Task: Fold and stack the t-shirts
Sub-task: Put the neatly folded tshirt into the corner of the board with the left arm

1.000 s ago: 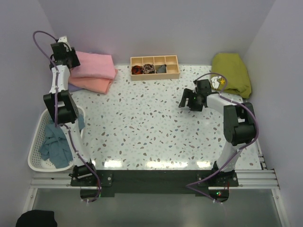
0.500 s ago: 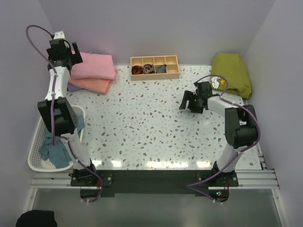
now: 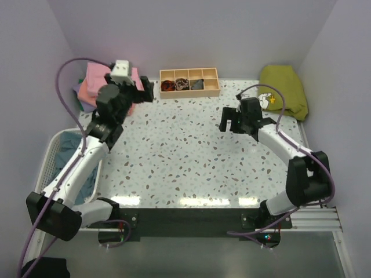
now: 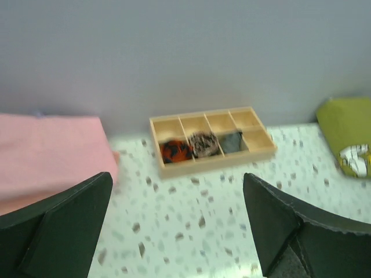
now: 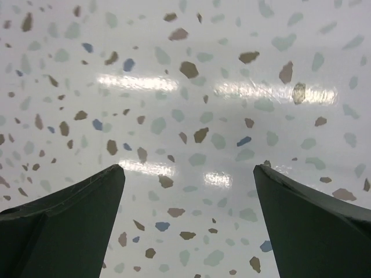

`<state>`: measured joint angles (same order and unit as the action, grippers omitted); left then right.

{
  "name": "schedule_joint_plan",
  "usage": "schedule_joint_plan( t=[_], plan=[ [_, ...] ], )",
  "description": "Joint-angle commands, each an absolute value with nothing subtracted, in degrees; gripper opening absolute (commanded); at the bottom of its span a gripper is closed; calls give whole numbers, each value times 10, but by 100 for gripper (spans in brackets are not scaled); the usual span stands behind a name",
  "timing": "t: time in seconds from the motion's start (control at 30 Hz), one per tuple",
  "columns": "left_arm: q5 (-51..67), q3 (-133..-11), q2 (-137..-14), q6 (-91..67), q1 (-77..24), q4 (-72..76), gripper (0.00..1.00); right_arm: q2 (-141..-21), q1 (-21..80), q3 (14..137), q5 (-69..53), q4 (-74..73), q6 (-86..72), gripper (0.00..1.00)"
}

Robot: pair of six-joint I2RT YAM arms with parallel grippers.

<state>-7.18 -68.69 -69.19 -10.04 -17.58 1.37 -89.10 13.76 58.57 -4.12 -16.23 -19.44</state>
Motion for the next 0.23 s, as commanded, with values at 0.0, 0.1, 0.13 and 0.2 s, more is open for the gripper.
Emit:
schedule_joint_plan(
  t=[0.0, 0.1, 0.13, 0.2],
  plan=[
    [-137, -558, -649, -131, -243, 39, 100, -754, 192, 578, 78, -134, -116, 99],
    [-176, -492, -611, -136, -263, 37, 100, -654, 195, 513, 94, -93, -102, 99],
    [-194, -490, -606, -135, -268, 29, 100, -628, 196, 496, 97, -79, -98, 99],
    [-241, -482, -599, -149, -287, 15, 100, -592, 195, 455, 102, -71, -85, 99]
  ],
)
